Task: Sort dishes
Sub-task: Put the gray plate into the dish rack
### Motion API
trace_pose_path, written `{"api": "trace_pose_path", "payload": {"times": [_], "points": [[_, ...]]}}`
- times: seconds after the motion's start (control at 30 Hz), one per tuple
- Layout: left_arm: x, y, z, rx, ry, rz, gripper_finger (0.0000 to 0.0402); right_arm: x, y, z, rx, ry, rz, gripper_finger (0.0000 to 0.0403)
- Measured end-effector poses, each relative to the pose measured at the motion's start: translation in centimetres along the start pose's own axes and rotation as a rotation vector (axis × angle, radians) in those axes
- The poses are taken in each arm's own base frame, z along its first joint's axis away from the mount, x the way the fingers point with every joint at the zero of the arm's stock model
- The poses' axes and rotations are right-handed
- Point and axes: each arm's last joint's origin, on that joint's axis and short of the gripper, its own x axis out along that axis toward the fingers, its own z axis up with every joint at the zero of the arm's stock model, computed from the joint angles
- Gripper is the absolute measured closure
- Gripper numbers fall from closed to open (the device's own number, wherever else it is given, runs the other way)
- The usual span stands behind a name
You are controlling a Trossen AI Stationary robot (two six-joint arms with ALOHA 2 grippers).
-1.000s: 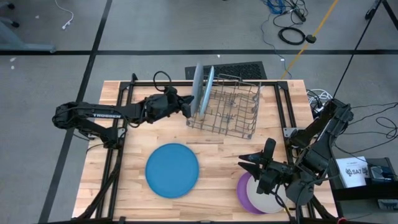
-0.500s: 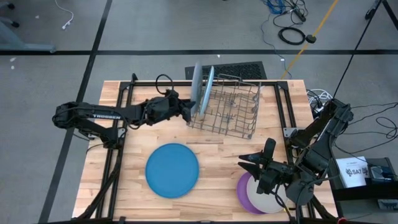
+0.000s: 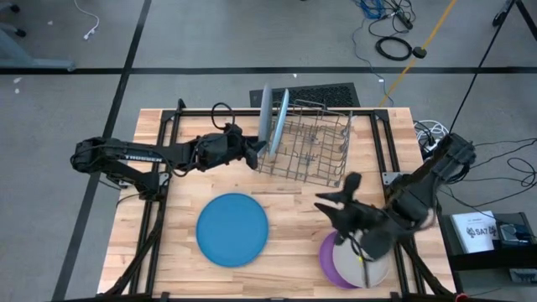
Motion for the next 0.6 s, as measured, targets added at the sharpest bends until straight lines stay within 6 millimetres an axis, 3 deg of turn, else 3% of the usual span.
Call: {"api": "trace_pose_path", "payload": {"times": [0.33,0.6], "points": [[0.0,0.0,0.0,-0.003,-0.001,0.001,0.0247,8.4,-2.0,-5.0,0.139,0.268,0.169,0.0258],[0.0,0.0,0.0,-0.025,-0.001,0.001,0.0247,12.2,-4.5,-7.8,0.25,0.359,0.28,0.0208]]}}
